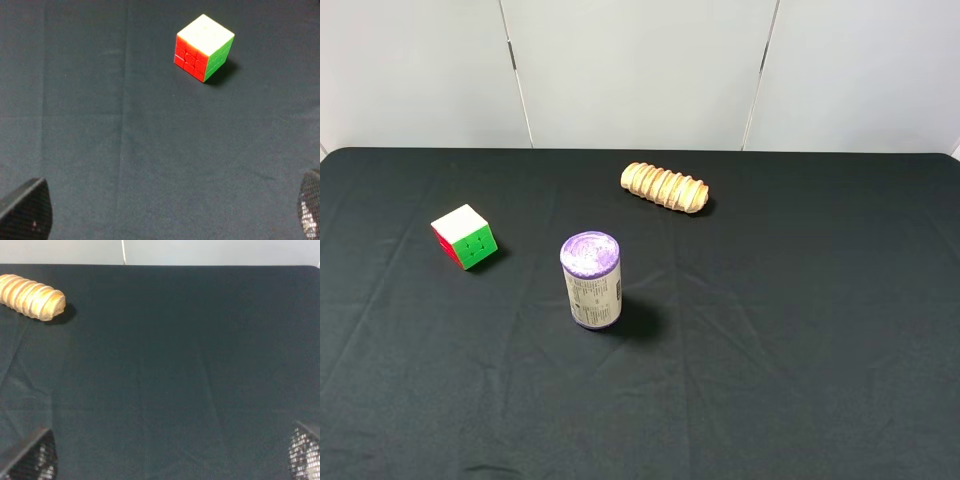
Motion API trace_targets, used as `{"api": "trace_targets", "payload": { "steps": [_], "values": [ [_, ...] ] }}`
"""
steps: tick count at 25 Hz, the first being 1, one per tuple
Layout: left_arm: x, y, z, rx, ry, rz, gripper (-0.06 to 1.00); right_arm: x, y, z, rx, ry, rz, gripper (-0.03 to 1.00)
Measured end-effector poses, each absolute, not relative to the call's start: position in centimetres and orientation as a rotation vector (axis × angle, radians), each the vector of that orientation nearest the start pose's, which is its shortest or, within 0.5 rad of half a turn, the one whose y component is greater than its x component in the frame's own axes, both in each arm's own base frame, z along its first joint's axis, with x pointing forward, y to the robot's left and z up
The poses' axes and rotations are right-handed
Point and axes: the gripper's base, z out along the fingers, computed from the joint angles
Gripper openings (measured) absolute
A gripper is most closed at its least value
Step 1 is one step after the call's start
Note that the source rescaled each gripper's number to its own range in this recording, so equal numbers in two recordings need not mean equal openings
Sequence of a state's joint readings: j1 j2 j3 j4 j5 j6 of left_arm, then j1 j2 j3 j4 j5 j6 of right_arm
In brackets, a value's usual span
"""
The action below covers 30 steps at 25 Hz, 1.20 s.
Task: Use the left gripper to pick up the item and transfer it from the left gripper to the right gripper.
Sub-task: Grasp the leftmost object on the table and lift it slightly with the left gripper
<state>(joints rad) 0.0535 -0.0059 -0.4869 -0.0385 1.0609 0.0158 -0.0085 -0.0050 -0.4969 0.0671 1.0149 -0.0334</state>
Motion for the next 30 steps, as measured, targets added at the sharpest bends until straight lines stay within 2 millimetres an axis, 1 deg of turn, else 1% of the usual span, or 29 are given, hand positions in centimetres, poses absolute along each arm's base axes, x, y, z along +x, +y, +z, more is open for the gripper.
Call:
{"api": "trace_targets", "payload": {
  "steps": [22,24,26,29,30],
  "values": [
    [-0.5,-0.3,27.5,-0.037,2.046,-0.003,0.96,-0.4,0.5,28.0,-0.026,1.995,0.053,1.00],
    [-0.4,-0.3,28.0,-0.037,2.052,-0.003,0.96,-0.4,0.5,28.0,-0.026,1.995,0.053,1.00],
    [-0.1,-0.3,29.0,-0.037,2.070,-0.004,0.96,-0.4,0.5,28.0,-0.026,1.995,0.053,1.00],
    [0.6,-0.3,31.3,-0.038,2.098,-0.005,0.96,-0.4,0.5,28.0,-0.026,1.995,0.053,1.00],
    [1.2,-0.2,31.9,-0.038,2.116,-0.005,0.96,-0.4,0.5,28.0,-0.026,1.995,0.053,1.00]
  ]
}}
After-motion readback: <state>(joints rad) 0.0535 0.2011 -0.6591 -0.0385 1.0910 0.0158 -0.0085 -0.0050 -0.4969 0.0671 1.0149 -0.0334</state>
